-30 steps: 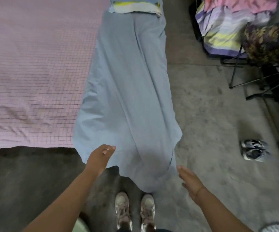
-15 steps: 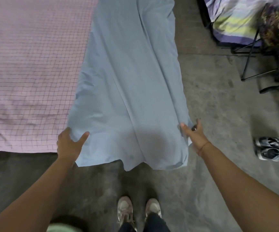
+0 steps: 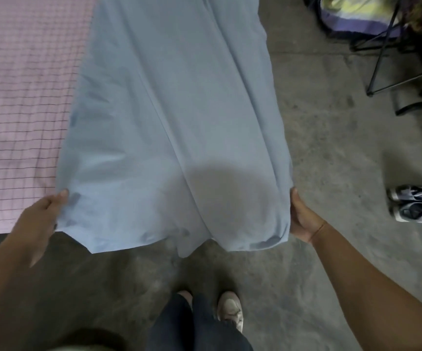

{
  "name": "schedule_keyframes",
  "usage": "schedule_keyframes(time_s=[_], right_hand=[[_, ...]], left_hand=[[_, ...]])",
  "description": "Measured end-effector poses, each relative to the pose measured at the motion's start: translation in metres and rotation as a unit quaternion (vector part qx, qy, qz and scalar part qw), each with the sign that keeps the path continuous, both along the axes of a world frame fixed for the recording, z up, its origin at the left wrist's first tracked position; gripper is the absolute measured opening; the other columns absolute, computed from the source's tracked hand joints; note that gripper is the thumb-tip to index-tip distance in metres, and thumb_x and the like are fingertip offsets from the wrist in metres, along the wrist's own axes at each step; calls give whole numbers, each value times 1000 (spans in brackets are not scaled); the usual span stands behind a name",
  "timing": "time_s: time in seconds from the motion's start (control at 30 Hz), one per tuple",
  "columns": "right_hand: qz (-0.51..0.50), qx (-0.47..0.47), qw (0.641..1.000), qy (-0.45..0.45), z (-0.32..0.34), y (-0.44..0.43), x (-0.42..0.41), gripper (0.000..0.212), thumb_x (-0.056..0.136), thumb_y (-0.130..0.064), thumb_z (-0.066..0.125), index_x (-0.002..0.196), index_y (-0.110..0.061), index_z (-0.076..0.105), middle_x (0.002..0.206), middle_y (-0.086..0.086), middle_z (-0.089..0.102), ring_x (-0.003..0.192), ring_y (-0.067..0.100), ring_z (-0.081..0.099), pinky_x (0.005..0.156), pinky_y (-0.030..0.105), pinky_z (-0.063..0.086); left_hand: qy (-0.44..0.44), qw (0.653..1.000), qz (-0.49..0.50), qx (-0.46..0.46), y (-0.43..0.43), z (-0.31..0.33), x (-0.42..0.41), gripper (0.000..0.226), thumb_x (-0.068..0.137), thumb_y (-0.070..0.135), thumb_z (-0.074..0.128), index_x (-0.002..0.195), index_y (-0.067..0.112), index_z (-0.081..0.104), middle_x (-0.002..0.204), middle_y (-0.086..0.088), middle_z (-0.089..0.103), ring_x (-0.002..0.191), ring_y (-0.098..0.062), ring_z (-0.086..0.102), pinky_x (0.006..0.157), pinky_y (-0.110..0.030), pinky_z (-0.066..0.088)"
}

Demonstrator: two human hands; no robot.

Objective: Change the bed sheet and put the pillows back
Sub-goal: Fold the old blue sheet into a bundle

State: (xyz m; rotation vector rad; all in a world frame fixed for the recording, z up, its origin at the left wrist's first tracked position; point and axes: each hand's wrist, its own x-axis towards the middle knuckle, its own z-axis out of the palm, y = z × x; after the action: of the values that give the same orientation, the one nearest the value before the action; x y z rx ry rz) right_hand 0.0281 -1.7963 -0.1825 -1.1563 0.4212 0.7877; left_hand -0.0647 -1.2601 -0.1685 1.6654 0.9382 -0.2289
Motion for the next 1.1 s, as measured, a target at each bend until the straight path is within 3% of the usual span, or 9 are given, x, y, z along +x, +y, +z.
schedule_keyframes(time_s=[0.1, 0.23, 0.37, 0.5, 0.57, 0.63, 0.77, 0.9, 1.1], right_hand=[[-6, 10, 1000, 11, 8, 0, -23, 76, 55, -68, 79, 116, -24, 71, 127, 5, 64, 117, 21, 61, 87, 32, 55], [46, -17, 998, 28, 18, -1, -46, 100, 51, -55, 88, 134, -11, 52, 132, 11, 60, 121, 26, 58, 95, 36, 52], [128, -117, 984, 34, 35, 7, -68, 102, 35, -46, 95, 124, -12, 59, 118, 4, 69, 107, 20, 66, 84, 25, 54], [60, -174, 981, 58, 45, 8, -92, 89, 44, -43, 93, 117, -3, 64, 108, 8, 72, 103, 24, 66, 94, 35, 51], [4, -151, 986, 68, 56, 7, -102, 62, 69, -35, 81, 117, -1, 63, 112, 13, 70, 102, 25, 67, 91, 35, 54], [-40, -115, 989, 80, 72, 4, -112, 38, 88, -21, 62, 120, 0, 61, 115, 15, 69, 101, 25, 68, 85, 31, 56], [-53, -83, 992, 76, 112, 4, -127, 44, 81, -24, 66, 120, -4, 62, 114, 14, 70, 103, 26, 68, 80, 30, 58], [10, -107, 992, 73, 155, 16, -136, 82, 44, -36, 95, 113, -3, 66, 108, 19, 70, 95, 31, 70, 72, 34, 59], [29, -133, 984, 116, 211, 19, -144, 40, 79, -16, 70, 113, 3, 65, 103, 18, 72, 91, 29, 70, 70, 32, 59]], left_hand=[[48, 993, -50, -100, -32, 10, -19, 67, 81, 61, 65, 124, 9, 59, 116, -12, 69, 108, -36, 65, 96, -52, 47], [90, 978, -93, -166, -90, 31, -39, 66, 72, 48, 79, 120, 6, 63, 116, -14, 70, 107, -33, 65, 95, -46, 46], [113, 961, -146, -204, -129, 45, -55, 75, 49, 47, 89, 107, 4, 72, 105, -12, 74, 98, -28, 71, 92, -42, 49], [114, 958, -119, -236, -137, 67, -69, 55, 69, 34, 86, 111, 3, 69, 107, -15, 73, 102, -31, 69, 104, -48, 43], [107, 961, -98, -236, -131, 78, -75, 65, 59, 33, 86, 113, 2, 68, 108, -18, 72, 102, -35, 68, 101, -49, 45], [99, 964, -77, -233, -123, 88, -81, 52, 70, 24, 79, 114, 1, 66, 109, -21, 70, 104, -39, 66, 101, -50, 46], [100, 972, -36, -208, -109, 110, -87, 26, 90, 5, 58, 114, -4, 64, 106, -24, 70, 104, -41, 64, 94, -46, 48], [104, 969, -43, -221, -102, 138, -88, 33, 87, 14, 65, 117, 0, 63, 109, -22, 70, 101, -38, 67, 87, -44, 52], [127, 959, -64, -245, -85, 186, -89, 50, 76, 16, 75, 122, 3, 59, 112, -16, 71, 106, -35, 66, 94, -47, 50]])
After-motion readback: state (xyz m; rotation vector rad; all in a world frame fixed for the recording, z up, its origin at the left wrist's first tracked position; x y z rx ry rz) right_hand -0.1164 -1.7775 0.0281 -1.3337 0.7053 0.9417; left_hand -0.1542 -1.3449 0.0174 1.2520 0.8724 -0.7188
